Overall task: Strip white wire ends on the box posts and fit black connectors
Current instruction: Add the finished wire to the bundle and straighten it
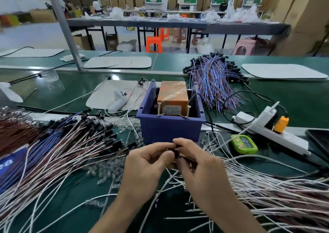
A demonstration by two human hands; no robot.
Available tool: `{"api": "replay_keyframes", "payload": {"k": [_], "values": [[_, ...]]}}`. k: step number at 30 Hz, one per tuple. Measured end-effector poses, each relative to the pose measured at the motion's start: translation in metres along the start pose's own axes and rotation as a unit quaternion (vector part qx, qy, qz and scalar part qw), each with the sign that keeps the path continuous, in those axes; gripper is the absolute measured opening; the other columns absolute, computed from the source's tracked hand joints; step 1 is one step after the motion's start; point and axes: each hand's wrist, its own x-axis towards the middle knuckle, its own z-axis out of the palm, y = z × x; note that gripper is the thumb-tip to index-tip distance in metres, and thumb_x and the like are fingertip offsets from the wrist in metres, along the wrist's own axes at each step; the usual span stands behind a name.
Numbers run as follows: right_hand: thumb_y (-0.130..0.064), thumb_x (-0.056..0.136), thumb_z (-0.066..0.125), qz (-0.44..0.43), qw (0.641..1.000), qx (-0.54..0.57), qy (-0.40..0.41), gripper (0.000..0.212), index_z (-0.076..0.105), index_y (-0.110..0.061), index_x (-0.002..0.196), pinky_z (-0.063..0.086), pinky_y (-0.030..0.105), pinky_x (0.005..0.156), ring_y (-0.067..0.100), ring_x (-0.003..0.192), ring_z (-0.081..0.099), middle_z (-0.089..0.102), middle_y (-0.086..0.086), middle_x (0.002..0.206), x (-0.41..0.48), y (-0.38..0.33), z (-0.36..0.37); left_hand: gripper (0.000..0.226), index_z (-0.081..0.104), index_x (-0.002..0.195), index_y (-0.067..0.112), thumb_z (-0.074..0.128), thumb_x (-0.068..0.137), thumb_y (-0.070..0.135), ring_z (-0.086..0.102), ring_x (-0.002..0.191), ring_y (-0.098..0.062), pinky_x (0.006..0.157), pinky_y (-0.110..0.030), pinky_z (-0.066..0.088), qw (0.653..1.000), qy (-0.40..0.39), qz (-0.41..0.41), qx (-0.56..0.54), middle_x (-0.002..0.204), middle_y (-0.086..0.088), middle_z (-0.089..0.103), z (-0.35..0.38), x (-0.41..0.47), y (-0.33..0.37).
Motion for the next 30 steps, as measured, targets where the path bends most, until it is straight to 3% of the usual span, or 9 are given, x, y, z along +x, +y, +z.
{"api": "replay_keyframes", "payload": {"k": [4,6,9,11,15,19,21,25,30], "values": [[-0.027,0.089,0.075,0.013,0.999,0.043,-0.008,0.026,0.069,-0.045,0.107,0.046,0.004,0.071,-0.008,0.084,0.069,0.07,-0.033,0.092,0.001,0.008,-0.003,0.018,0.081,0.089,0.036,0.086,0.08,0.021,0.075,0.07,-0.009,0.066,-0.018,0.056,0.998,0.034,-0.016,0.055,0.077,0.008,0.078,-0.002,-0.001,-0.002],[-0.026,0.09,0.076,0.02,0.997,0.073,-0.021,0.022,0.072,-0.047,0.096,0.048,0.007,0.068,-0.003,0.082,0.07,0.072,-0.029,0.087,0.001,0.01,-0.003,0.004,0.077,0.081,0.034,0.078,0.085,0.036,0.068,0.063,-0.004,0.06,-0.015,0.05,0.995,0.024,-0.001,0.1,0.07,0.012,0.074,-0.002,-0.002,-0.003],[-0.033,0.093,0.067,0.026,0.99,0.114,-0.075,0.011,0.075,-0.039,0.097,0.052,0.02,0.065,0.008,0.077,0.069,0.074,-0.017,0.083,0.001,0.012,-0.003,0.04,0.057,0.064,0.033,0.052,0.098,0.052,0.046,0.052,-0.004,0.051,-0.018,0.033,0.979,-0.008,0.042,0.197,0.055,0.013,0.051,-0.001,-0.006,-0.007],[-0.031,0.095,0.064,0.028,0.984,0.146,-0.093,0.013,0.077,-0.032,0.097,0.047,0.02,0.059,0.007,0.065,0.063,0.07,-0.013,0.074,0.0,0.013,0.0,0.051,0.049,0.057,0.034,0.044,0.103,0.055,0.037,0.049,-0.006,0.049,-0.018,0.025,0.973,-0.019,0.051,0.222,0.051,0.012,0.041,0.001,-0.007,-0.008],[-0.023,0.089,0.071,0.067,0.962,0.247,-0.098,0.009,0.08,-0.024,0.09,0.05,0.038,0.059,0.024,0.062,0.058,0.069,0.007,0.07,0.003,0.017,-0.003,0.061,0.044,0.05,0.027,0.045,0.097,0.064,0.026,0.048,-0.008,0.047,-0.026,0.024,0.996,-0.055,-0.036,0.065,0.049,0.011,0.03,0.006,-0.006,-0.009],[-0.02,0.086,0.073,0.08,0.95,0.287,-0.093,0.007,0.08,-0.019,0.087,0.047,0.025,0.057,0.011,0.059,0.056,0.066,0.001,0.063,0.004,0.019,-0.006,0.057,0.041,0.046,0.03,0.051,0.097,0.053,0.023,0.048,-0.009,0.048,-0.023,0.024,0.991,-0.078,-0.102,-0.028,0.05,0.015,0.027,0.012,-0.003,-0.008],[-0.021,0.087,0.073,0.08,0.956,0.267,-0.087,0.007,0.08,-0.022,0.088,0.056,0.036,0.062,0.025,0.065,0.063,0.072,0.006,0.071,0.003,0.02,-0.006,0.058,0.042,0.047,0.031,0.05,0.098,0.057,0.023,0.048,-0.007,0.048,-0.023,0.023,0.995,-0.06,-0.043,0.061,0.049,0.013,0.027,0.01,-0.003,-0.008],[-0.02,0.089,0.071,0.075,0.96,0.248,-0.109,0.011,0.08,-0.024,0.093,0.061,0.033,0.071,0.023,0.078,0.072,0.077,0.004,0.081,0.005,0.02,-0.007,0.052,0.043,0.053,0.04,0.045,0.104,0.052,0.029,0.047,-0.007,0.048,-0.014,0.019,0.967,-0.038,0.087,0.237,0.049,0.012,0.031,-0.002,-0.003,-0.007],[-0.018,0.088,0.073,0.068,0.96,0.252,-0.105,0.007,0.079,-0.022,0.087,0.051,0.019,0.063,0.006,0.066,0.063,0.072,-0.001,0.071,0.004,0.018,-0.01,0.055,0.035,0.049,0.028,0.051,0.094,0.055,0.022,0.05,-0.009,0.049,-0.025,0.023,0.993,-0.076,-0.087,0.007,0.053,0.013,0.026,0.008,-0.001,-0.012]]}}
